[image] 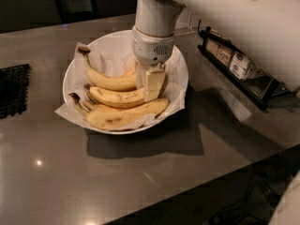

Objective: Pick banana from white bowl

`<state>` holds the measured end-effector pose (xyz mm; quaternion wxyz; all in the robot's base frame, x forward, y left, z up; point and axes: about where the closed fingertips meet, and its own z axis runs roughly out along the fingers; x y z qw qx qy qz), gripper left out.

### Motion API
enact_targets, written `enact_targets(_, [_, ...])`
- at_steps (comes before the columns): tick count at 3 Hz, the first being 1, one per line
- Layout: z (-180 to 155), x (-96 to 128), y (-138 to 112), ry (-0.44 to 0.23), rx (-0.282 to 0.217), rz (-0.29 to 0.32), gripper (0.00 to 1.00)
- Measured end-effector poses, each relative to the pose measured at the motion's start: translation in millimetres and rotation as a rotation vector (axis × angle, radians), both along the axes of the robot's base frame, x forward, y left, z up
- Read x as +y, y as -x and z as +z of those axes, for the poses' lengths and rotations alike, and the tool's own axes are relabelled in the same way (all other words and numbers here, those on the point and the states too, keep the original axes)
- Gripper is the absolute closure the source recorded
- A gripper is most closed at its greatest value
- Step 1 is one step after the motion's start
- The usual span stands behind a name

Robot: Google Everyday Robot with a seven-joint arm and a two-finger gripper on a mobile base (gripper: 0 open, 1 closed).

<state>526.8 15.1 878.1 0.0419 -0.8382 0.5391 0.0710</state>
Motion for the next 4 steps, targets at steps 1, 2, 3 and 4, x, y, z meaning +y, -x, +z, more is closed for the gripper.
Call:
enact_targets(1, [0, 0, 0, 0.000, 0.000, 0.000, 1.00])
enact_targets(2, [-1, -1, 0, -0.017, -0.010, -0.014, 1.00])
enact_targets(3, [18, -9, 21, -0.079, -0.080, -0.050, 1.00])
enact_targets(4, [63, -23, 58, -0.190, -0.243, -0.073, 1.00])
